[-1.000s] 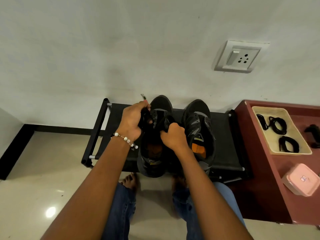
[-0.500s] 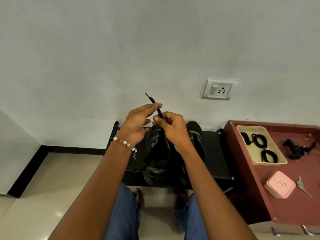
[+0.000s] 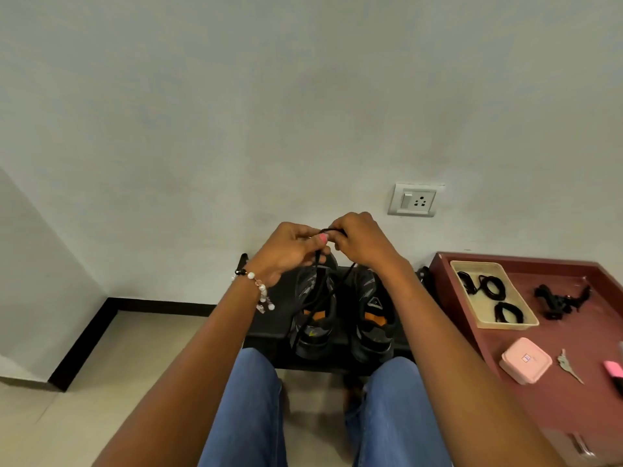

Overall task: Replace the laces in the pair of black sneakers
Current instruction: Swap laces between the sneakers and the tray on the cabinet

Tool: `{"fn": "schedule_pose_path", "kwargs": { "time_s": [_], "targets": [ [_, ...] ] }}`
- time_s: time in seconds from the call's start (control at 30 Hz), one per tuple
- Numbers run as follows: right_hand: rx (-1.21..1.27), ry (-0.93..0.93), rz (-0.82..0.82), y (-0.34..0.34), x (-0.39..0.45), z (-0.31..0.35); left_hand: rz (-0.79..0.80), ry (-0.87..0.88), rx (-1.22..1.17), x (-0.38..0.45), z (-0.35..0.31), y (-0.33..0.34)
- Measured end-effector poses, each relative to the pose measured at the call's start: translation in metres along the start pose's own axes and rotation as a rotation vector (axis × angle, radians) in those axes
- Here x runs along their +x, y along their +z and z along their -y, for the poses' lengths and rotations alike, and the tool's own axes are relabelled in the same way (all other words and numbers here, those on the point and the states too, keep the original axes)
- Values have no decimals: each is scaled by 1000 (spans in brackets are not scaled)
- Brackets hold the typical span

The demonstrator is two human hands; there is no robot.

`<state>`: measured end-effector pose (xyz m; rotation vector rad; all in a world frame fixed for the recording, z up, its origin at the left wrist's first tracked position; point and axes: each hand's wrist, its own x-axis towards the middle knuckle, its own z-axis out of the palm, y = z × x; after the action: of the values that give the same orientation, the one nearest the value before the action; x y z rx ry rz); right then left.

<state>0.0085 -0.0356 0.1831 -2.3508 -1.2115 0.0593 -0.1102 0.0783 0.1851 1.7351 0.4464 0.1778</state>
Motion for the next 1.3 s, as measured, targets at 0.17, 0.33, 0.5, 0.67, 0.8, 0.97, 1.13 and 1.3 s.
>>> {"fn": "schedule_pose_path", "kwargs": {
  "time_s": [0.17,0.33,0.5,0.67,0.8,0.97,1.13,1.3],
  "targets": [
    [215,-32,2,-13,-10,2,-77,-61,-193,-13,-7,7],
    [866,132,-25,3,-27,-7,2,-196,-765,-17,-17,-2],
    [843,104,201,20,-46,10,-169,28,-886,-5,-26,3],
    [705,14,240,-15,-45,27,-276,154,-239,0,-12,0],
    [696,41,5,-48,-27,22,-89,175,-184,-7,-7,2],
    [606,67,-158,-46,0,9,113,117,-408,-15,-16,7],
    [608,94,-116,-15,-5,-7,207,72,-816,-13,-25,2],
    [505,-45,252,4,-32,7,-187,164,-777,5,-28,-2]
  ]
}}
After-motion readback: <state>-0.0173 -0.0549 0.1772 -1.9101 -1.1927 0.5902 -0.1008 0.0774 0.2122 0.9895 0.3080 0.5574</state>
